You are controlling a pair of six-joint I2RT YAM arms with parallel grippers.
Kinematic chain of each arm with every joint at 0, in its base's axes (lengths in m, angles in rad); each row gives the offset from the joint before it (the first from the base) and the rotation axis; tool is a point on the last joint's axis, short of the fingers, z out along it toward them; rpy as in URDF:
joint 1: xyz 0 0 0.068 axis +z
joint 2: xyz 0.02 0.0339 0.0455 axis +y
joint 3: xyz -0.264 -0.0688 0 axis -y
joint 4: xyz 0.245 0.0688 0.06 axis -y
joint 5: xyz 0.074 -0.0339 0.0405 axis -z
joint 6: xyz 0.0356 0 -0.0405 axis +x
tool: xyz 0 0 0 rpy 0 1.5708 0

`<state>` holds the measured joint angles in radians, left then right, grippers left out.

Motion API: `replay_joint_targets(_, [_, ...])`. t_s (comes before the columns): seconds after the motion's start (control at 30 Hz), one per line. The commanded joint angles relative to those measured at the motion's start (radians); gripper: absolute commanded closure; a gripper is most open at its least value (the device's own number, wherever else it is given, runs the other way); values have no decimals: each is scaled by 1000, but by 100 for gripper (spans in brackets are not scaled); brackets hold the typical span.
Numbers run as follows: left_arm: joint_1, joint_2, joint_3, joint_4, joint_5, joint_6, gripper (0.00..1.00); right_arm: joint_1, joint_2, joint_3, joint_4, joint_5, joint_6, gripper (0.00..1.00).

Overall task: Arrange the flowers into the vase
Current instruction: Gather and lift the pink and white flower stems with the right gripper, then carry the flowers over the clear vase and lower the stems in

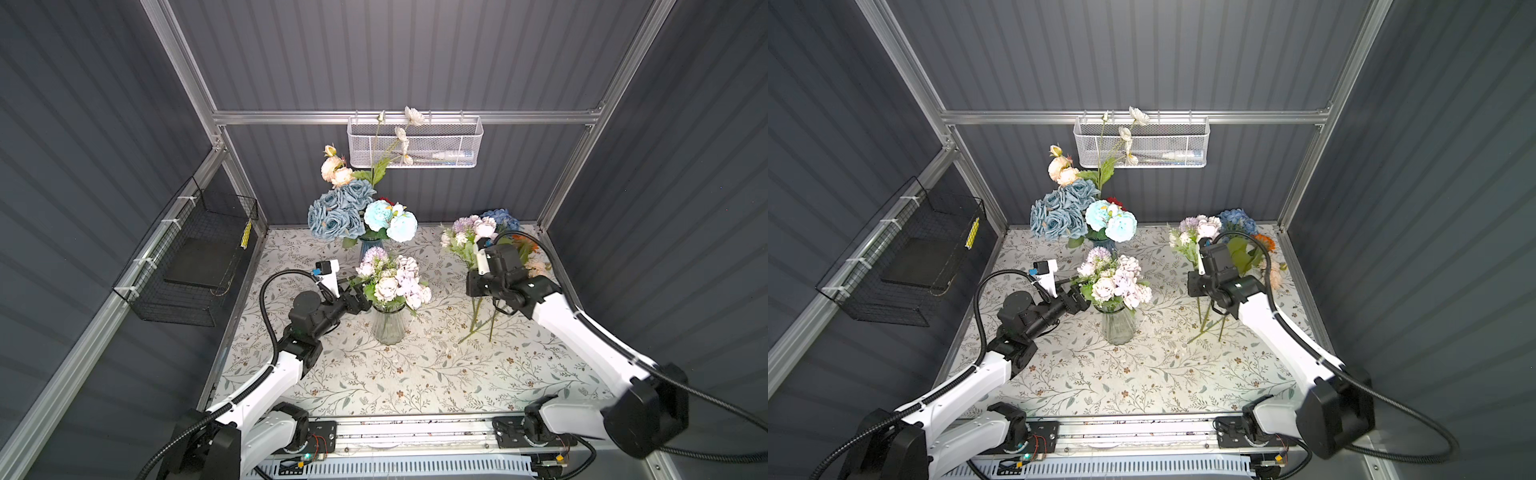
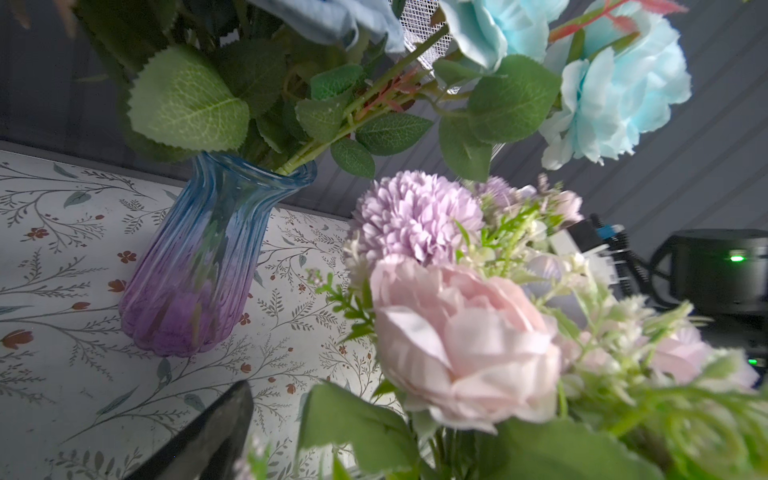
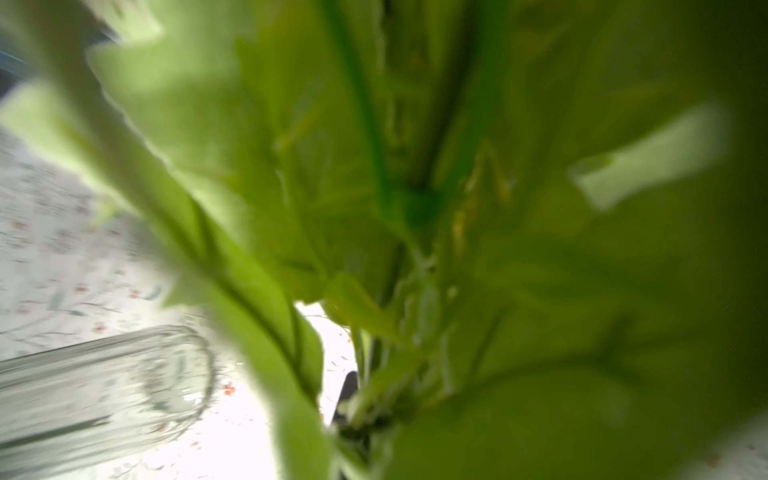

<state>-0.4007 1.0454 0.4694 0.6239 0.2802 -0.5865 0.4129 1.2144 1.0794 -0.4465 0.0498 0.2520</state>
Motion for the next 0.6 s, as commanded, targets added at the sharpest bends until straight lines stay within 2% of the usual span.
replay_joint_targets(0.0, [-6,-22,30,11,13,-7,1,4,-169,-27,143,-75,-62,100])
replay_joint_targets(0.13, [-6,-10,41,11,17,-10,0,28,-296,-47,336,-253,-105,100])
replay_joint_targets(0.27, [-7,11,46,24,22,-19,1,81,-319,-50,507,-444,-108,100])
replay_joint_targets(0.37, [-7,20,53,30,25,-26,1,149,-293,-58,619,-504,-143,100])
replay_joint_targets(0.57, [-7,29,72,10,31,-24,1,315,-172,-36,723,-557,-292,100])
